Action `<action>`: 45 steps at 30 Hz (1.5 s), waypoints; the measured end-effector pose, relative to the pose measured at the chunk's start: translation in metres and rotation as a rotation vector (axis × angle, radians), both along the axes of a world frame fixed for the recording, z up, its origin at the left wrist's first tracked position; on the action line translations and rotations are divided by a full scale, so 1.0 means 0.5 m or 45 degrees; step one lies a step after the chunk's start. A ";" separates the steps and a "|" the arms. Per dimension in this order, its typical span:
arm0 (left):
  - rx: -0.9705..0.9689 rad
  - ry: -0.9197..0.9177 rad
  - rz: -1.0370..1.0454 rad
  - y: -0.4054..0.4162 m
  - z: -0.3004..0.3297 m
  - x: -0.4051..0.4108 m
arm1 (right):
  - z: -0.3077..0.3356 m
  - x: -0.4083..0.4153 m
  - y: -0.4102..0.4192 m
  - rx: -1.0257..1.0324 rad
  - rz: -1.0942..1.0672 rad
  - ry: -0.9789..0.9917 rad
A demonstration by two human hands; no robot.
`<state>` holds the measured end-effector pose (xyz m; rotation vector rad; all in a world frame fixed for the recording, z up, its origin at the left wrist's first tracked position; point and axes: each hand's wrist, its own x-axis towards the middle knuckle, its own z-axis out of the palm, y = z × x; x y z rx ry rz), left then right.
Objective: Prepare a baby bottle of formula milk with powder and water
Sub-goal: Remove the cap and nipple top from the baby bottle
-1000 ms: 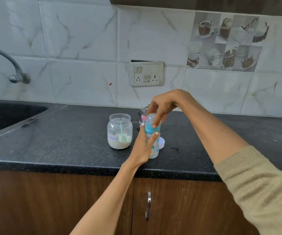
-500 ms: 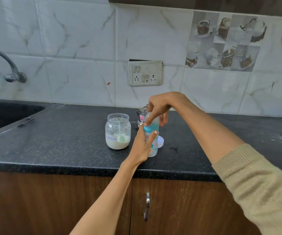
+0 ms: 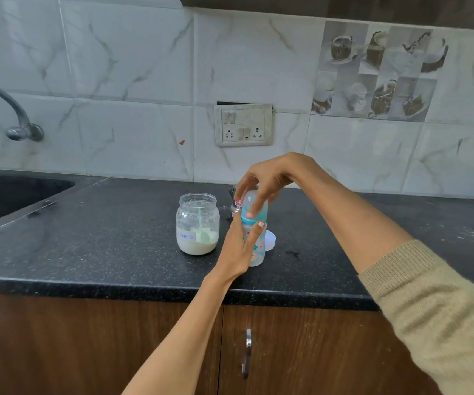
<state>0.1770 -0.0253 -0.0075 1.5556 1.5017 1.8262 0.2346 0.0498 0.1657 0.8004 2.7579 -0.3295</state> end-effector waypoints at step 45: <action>-0.072 0.007 -0.021 0.003 0.008 -0.005 | 0.000 0.118 0.107 -0.316 -0.202 0.793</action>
